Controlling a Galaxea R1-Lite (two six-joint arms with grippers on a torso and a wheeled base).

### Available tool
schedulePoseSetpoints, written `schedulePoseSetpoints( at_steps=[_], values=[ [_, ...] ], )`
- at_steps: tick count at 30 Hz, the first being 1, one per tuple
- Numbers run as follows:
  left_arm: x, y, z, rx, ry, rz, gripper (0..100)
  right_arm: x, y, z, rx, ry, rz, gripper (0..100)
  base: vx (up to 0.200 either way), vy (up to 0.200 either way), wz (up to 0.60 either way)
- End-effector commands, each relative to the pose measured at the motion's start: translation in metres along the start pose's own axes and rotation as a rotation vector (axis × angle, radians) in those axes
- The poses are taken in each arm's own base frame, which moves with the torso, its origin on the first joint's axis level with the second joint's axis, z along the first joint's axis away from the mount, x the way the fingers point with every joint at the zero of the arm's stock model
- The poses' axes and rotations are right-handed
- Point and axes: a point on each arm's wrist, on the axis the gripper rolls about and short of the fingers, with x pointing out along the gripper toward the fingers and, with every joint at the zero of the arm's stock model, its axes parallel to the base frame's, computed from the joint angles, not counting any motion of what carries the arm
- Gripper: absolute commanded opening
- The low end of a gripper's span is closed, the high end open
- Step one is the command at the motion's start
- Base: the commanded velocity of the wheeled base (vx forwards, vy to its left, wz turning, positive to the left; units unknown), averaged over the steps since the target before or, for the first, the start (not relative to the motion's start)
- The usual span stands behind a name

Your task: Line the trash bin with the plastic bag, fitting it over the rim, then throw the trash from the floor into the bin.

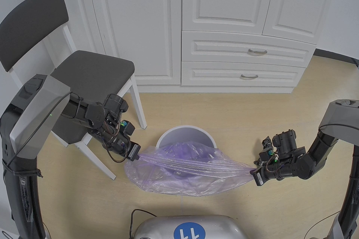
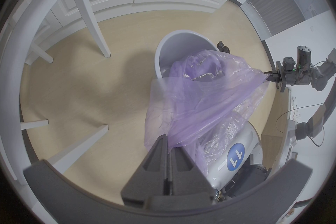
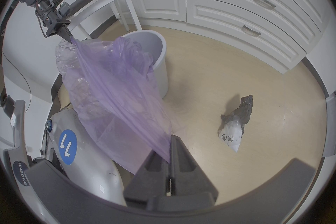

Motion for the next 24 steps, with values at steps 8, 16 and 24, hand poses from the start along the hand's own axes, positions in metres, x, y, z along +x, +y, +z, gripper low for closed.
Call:
schedulePoseSetpoints(
  at_steps=[8, 16, 24],
  values=[
    [0.035, 0.007, 0.026, -0.192, -0.042, -0.010, 0, 0.044, 0.006, 0.010, 0.185, -0.036, 0.014, 0, 0.000, 0.000, 0.00],
    [0.040, 0.024, 0.024, -0.220, -0.054, 0.008, 0, 0.060, 0.013, 0.006, 0.208, -0.101, 0.025, 0, 0.000, 0.000, 0.00],
    [0.043, 0.033, 0.015, -0.132, -0.039, -0.093, 0, 0.066, 0.011, 0.001, 0.214, -0.104, 0.017, 0, 0.000, 0.000, 0.00]
  ],
)
